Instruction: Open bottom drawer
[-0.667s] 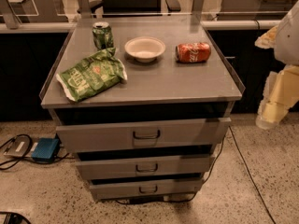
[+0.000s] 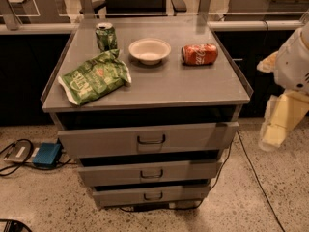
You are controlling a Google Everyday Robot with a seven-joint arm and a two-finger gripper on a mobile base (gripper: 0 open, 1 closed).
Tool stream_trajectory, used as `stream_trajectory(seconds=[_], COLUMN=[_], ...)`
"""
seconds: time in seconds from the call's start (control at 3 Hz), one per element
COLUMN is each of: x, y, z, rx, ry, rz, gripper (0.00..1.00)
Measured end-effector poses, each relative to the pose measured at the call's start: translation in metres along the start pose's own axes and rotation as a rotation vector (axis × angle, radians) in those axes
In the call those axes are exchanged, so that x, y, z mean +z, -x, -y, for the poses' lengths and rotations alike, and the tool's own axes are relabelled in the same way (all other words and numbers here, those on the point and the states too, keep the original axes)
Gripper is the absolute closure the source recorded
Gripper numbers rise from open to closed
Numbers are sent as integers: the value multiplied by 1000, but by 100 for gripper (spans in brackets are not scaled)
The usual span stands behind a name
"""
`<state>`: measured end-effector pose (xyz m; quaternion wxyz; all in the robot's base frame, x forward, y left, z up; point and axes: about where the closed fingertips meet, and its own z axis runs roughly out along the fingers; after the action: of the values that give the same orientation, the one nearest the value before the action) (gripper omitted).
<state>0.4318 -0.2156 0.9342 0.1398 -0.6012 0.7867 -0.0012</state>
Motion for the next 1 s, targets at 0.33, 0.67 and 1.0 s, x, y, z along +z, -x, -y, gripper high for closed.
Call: stream_trajectory(seconds=[0.33, 0.67, 1.0], x=[92, 162, 173], y=[-14, -37, -47], z=[-53, -115, -134], rx=[46, 87, 88], ry=[194, 383, 428], rz=[4, -20, -47], gripper=[0, 0, 0])
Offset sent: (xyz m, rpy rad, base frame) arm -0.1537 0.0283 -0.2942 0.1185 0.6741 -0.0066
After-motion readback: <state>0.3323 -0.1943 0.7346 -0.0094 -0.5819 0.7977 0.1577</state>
